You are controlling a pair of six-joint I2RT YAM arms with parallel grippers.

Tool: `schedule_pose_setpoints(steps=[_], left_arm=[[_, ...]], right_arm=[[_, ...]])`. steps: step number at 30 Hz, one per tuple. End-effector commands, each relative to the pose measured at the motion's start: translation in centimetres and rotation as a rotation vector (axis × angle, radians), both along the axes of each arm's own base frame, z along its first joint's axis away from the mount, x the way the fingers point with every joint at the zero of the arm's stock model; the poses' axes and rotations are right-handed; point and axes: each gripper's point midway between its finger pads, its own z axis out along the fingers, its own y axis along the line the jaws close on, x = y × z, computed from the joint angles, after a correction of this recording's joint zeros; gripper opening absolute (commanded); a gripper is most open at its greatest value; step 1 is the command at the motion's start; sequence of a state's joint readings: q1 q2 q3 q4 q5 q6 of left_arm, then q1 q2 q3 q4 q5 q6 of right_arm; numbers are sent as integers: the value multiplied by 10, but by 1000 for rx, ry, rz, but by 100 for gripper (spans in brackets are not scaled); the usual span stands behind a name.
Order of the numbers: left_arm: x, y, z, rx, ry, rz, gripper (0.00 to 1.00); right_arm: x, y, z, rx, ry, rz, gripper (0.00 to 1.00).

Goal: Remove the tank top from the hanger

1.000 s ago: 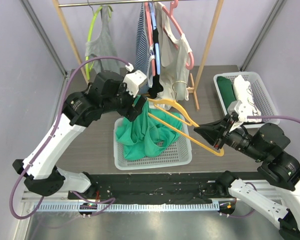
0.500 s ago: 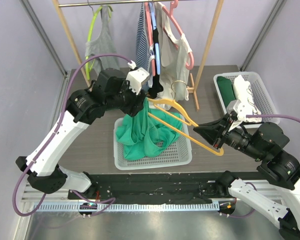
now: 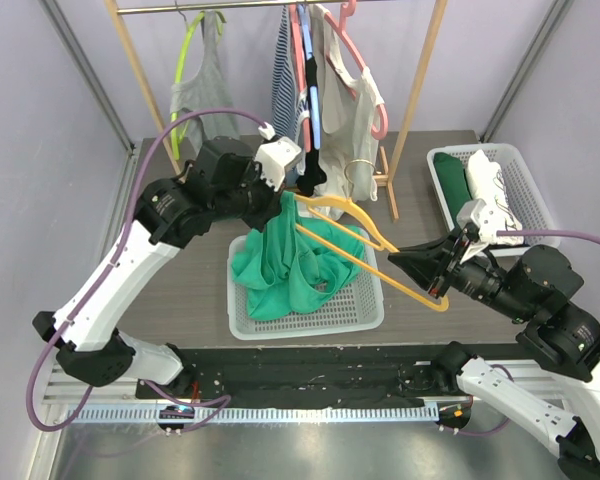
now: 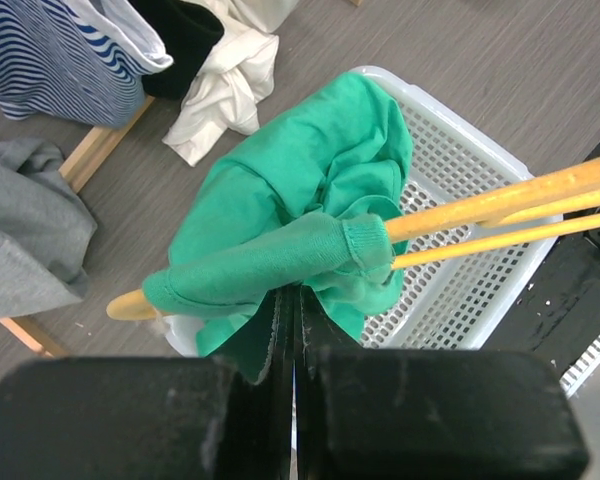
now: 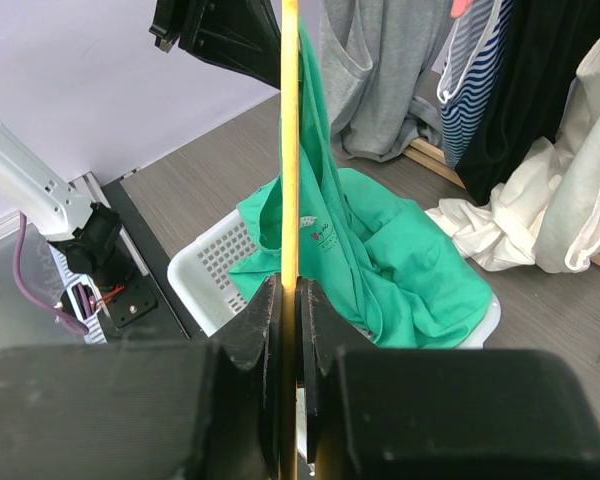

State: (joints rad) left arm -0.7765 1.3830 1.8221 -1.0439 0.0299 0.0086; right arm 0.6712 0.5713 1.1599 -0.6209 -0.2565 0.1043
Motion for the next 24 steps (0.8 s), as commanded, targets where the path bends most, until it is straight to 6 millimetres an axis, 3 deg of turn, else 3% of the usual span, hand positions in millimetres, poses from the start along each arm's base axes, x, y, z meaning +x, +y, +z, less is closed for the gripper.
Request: schedule_pose_setpoints(steps=[1,4,6,7,8,9,10,16,24], left_arm=[[5,-3,30,-51,-82,-9,0],[4,3,43,-60,-123,-9,0],[2,7,41,-52,-121,-5,0],[2,9,30,-34,-102,1,0],[0,12,28,-38,-97,8,9],[1,15,23,-33,-85,20,40],[1,16,10,-15,-57,25,52],[-1,12,3,-62,18,25,62],[1,-6,12,-110,26,-30,59]], right_arm=[[-3,-4,31,81,-97,-10,1],[-2,-8,26,70,-92,-32,1],[-2,-12,29,73,-106,-46,1],[-2,-13,29,69,-111,-51,1],[-2,-14,31,68,-114,-54,1],[-2,-15,33,69,-120,-57,1],[-1,-14,33,68,-119,-54,1],[-2,-8,34,71,-103,-26,1],[-9,-5,40,92,-102,11,1]])
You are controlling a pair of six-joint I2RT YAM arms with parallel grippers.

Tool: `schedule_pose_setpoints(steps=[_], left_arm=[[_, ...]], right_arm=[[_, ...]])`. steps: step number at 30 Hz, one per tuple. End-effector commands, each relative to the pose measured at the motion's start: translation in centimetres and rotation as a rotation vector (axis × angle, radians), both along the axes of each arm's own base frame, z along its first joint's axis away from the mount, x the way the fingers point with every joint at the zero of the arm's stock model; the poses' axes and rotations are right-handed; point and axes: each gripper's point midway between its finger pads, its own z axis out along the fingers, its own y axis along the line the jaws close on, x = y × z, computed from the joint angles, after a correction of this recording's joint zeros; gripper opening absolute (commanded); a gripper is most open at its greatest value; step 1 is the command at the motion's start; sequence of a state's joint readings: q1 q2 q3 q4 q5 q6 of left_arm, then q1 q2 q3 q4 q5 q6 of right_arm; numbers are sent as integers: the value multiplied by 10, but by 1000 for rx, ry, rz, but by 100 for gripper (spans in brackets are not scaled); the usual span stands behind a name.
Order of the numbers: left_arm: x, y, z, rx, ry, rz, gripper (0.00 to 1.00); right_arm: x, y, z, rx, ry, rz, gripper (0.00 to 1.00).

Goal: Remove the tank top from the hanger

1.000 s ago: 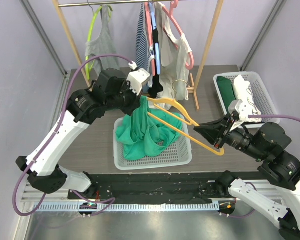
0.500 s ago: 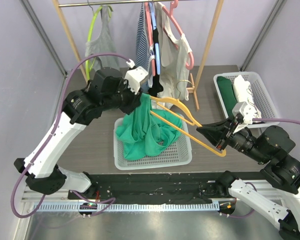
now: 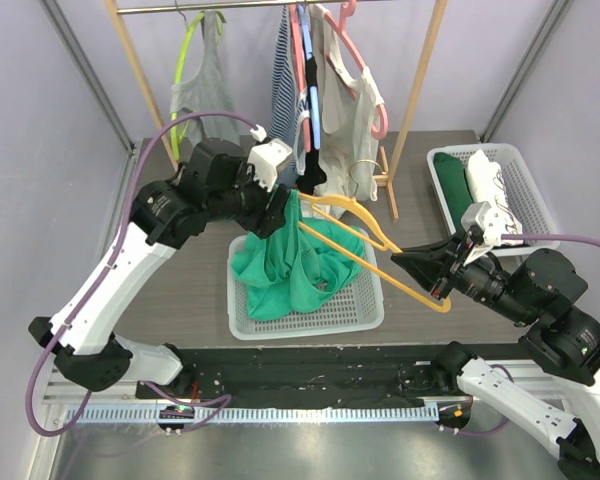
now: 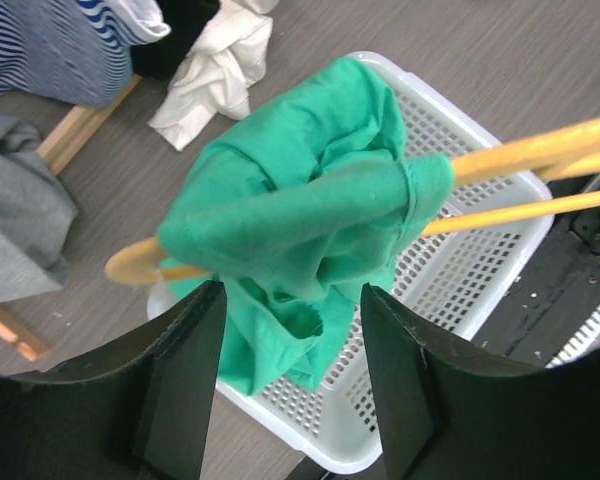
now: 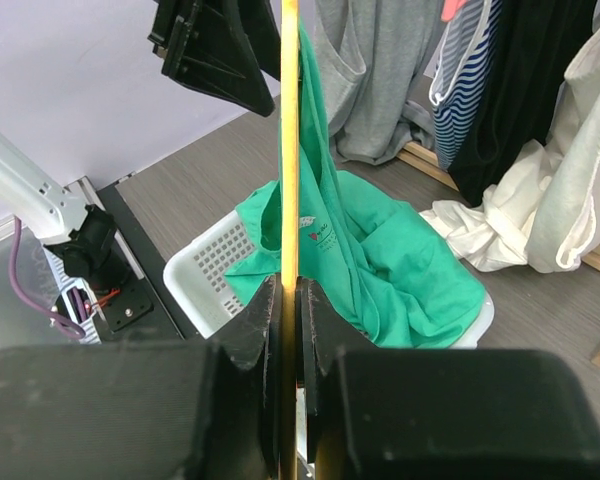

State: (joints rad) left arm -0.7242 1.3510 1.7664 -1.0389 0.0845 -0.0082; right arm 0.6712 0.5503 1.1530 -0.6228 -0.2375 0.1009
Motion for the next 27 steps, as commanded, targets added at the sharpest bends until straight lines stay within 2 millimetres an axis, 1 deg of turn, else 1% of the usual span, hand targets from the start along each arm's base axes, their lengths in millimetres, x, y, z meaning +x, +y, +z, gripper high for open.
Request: schedule_pose_setpoints(steps=[1,3,7,9,13,14,15,16,19,25,27], left_arm=[[1,-18,22,-94,-17,-50,59],[1,-21,23,-98,-13,-60,55],[3,-22,24,-93,-24,-66,49],[3,-21,26,-95,-28,-65,43],[1,-21,28,-102,-30,-71,27],[1,-21,29,-101,-34,-74,20],[1,-20,29,-100,-35,-71,16],[0,-20,30,-100,-35,-72,10],[-2,-20,30,-99,-35,-82,0],[-6,-17,38,-114,-49,-87,0],[-7,-15,47,-115,-80,-99,0]], right_arm=[[-9,1,39,88,-87,34,1],[-10,1,39,93,-86,37,1],[-15,1,42,103,-91,56,1],[-16,0,43,108,-95,53,1],[-17,-1,42,110,-95,53,1],[-17,-1,42,110,-94,52,1],[-16,-1,42,110,-94,49,1],[-16,-1,42,111,-96,47,1],[-15,-2,43,111,-97,39,1],[-12,-3,42,109,-95,24,1],[-10,-4,40,97,-91,17,1]])
